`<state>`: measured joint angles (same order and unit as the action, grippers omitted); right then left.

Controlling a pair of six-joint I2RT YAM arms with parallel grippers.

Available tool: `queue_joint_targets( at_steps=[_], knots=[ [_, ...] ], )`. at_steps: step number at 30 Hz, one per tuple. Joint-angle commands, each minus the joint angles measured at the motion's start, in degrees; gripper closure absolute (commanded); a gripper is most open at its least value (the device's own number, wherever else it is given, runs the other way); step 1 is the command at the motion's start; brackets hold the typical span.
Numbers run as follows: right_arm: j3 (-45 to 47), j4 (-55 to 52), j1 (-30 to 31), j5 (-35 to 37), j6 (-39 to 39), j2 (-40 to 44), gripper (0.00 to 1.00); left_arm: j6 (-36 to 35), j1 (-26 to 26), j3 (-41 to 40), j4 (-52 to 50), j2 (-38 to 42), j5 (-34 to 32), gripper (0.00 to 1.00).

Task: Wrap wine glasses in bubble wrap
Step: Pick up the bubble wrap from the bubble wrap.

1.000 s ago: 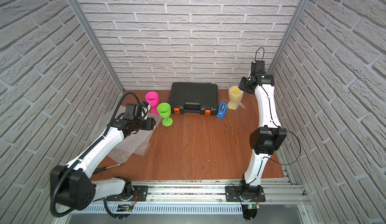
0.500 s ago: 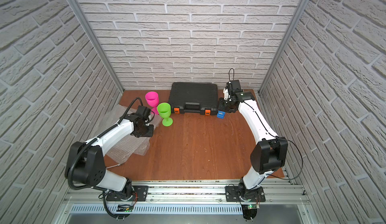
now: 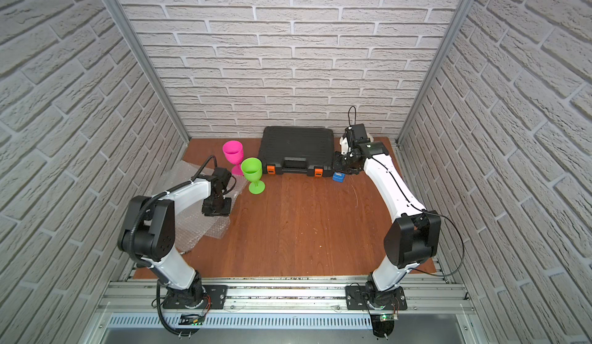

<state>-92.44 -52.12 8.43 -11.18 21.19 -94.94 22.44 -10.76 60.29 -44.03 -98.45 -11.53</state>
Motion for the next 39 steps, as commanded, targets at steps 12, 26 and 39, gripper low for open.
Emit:
queue_joint_targets(
  at_steps=[12, 26, 39],
  knots=[
    [-0.06, -1.88, 0.43, 2.04, -0.62, 3.44, 0.74, 0.22, 4.89, 1.14, 1.64, 4.17, -1.21, 0.99],
    [0.11, -4.05, 0.56, 3.96, -1.59, 6.07, 0.77, 1.69, -1.10, 2.66, -11.68, 26.12, 10.79, 1.00],
    [4.29, -3.89, 0.58, 5.27, -2.53, 8.86, 0.79, 19.61, -30.27, 5.88, 0.86, 22.46, 18.13, 1.00]
  ],
)
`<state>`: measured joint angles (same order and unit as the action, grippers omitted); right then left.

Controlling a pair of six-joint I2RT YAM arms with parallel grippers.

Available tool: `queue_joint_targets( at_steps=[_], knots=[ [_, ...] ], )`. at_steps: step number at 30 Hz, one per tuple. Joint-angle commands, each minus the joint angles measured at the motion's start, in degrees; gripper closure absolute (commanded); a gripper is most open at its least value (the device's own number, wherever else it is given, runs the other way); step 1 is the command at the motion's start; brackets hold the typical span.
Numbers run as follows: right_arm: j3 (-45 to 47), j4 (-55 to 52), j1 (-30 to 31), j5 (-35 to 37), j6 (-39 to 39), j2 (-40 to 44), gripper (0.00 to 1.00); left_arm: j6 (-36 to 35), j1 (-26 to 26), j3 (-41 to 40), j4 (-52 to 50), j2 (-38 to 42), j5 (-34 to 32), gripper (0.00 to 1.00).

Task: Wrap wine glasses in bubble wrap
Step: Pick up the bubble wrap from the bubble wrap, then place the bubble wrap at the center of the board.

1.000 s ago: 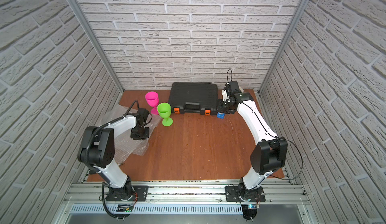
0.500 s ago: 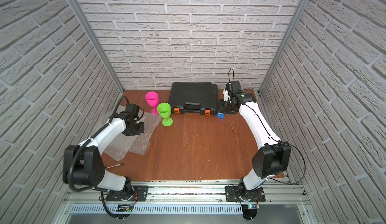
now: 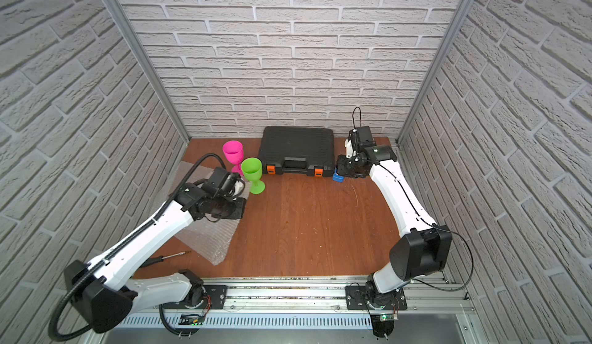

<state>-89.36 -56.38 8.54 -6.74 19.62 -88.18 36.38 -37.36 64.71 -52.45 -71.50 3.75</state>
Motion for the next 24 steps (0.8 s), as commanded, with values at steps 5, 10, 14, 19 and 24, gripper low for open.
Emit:
queue_joint_targets(
  at_steps=[5, 10, 14, 19, 24],
  knots=[
    [2.92, 0.01, 0.52, 3.85, -1.92, 3.08, 0.80, 8.09, -9.46, 7.55, 19.79, -18.70, 3.76, 1.00],
    [3.39, -1.51, 0.40, 10.04, -3.05, 3.62, 0.81, 9.25, -12.28, 20.34, 22.47, -34.00, 8.28, 1.00],
    [3.14, -3.25, 0.13, 13.77, -3.73, 2.93, 0.81, 11.92, -14.50, 29.21, 27.46, -42.81, 13.54, 1.00],
    [5.18, -2.75, -0.71, 15.46, -2.93, 2.71, 0.81, 11.75, -16.09, 38.42, 31.67, -49.91, 21.42, 0.93],
    [7.29, -1.31, -0.80, 13.14, -1.15, 1.47, 0.80, 5.77, -14.67, 35.88, 23.84, -44.84, 16.13, 0.61]
  ],
)
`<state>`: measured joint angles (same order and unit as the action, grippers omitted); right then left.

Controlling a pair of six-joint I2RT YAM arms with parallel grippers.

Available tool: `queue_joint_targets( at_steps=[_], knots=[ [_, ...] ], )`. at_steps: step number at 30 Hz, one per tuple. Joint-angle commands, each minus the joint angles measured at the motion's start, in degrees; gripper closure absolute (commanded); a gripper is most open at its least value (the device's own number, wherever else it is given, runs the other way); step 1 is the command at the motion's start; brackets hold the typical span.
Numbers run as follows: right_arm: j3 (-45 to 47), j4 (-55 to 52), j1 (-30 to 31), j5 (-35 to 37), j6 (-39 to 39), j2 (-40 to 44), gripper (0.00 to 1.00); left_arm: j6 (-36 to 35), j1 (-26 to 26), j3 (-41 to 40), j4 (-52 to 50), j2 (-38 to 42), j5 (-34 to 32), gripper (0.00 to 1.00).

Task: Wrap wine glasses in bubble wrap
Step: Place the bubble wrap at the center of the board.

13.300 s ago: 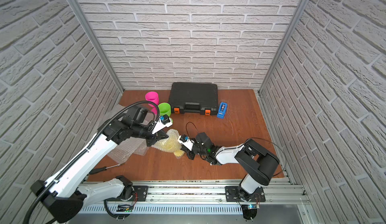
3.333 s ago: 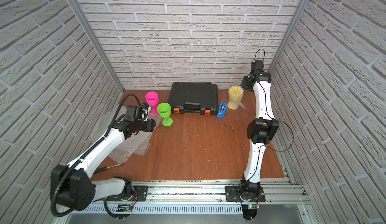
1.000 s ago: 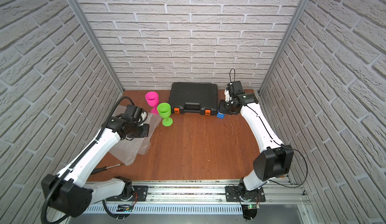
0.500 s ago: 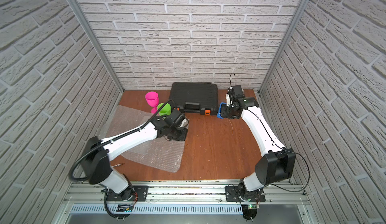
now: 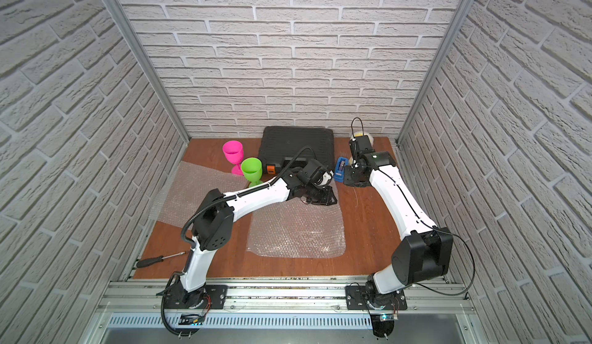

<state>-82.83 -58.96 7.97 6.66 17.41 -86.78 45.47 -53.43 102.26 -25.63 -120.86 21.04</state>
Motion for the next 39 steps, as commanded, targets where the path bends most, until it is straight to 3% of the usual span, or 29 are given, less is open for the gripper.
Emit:
queue_joint_targets(
  at_steps=[1, 4, 7, 14, 19, 31, 39],
  knots=[
    [1.15, 1.64, -0.23, -1.02, 1.25, -0.34, 0.79, -3.88, 2.15, -4.44, -3.33, 6.97, -2.95, 0.57],
    [2.59, 2.82, -0.14, -3.37, 1.99, -1.42, 0.76, -5.33, 5.20, -12.89, -5.00, 14.65, -7.84, 0.46],
    [5.08, 4.70, 0.11, -6.11, 2.85, -2.45, 0.74, -5.60, 8.69, -21.92, -6.24, 21.64, -11.10, 0.45],
    [12.20, 13.99, 2.57, -19.64, 5.40, -8.00, 0.72, -5.11, 11.84, -37.43, -10.50, 28.78, -13.35, 0.64],
    [16.45, 19.75, 5.44, -24.58, 7.56, -12.87, 0.73, -3.87, 10.06, -44.49, -12.04, 29.60, -15.89, 0.65],
    [22.69, 14.93, 5.59, -9.91, 8.88, -12.53, 0.77, 0.70, 4.25, -49.29, -8.87, 29.54, -11.64, 0.63],
    [22.30, 13.40, 5.46, -8.24, 8.92, -11.01, 0.77, 3.49, 3.30, -50.99, -8.10, 30.96, -10.37, 0.64]
  ],
)
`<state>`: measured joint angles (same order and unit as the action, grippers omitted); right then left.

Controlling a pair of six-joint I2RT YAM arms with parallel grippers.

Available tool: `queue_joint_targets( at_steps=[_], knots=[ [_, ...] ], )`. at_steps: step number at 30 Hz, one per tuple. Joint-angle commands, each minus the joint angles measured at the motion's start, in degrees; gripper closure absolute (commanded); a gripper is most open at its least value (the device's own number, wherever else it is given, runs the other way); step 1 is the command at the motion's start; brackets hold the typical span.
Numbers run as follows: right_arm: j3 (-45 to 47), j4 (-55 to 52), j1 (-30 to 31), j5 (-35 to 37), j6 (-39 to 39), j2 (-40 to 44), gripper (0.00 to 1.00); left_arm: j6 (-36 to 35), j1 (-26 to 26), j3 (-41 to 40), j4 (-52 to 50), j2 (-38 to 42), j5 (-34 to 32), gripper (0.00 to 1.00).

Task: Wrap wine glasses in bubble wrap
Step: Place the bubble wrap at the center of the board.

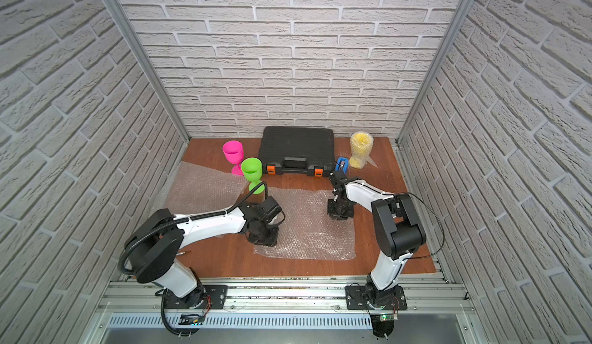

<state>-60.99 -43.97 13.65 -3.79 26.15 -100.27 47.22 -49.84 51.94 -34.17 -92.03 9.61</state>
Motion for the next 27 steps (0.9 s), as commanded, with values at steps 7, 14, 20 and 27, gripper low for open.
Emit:
queue_joint_targets(
  at_steps=[7, 14, 20, 27],
  knots=[
    [-1.68, -1.07, -0.11, 1.05, -0.53, 4.73, 0.77, 5.00, -1.58, -5.10, 1.33, 4.51, 1.67, 0.65],
    [-3.99, -1.50, 0.30, -1.30, -1.40, 6.12, 0.77, 5.55, -1.89, -5.84, 0.51, 7.62, 0.31, 0.65],
    [-6.59, 0.58, 3.79, -5.18, -7.19, 10.21, 0.68, 2.48, -1.38, -0.51, -3.41, 12.79, -8.84, 0.58],
    [-6.22, 13.06, 9.58, -9.08, -11.56, 15.17, 0.09, -2.87, 4.10, 0.46, -2.21, 23.79, -15.93, 0.49]
  ],
)
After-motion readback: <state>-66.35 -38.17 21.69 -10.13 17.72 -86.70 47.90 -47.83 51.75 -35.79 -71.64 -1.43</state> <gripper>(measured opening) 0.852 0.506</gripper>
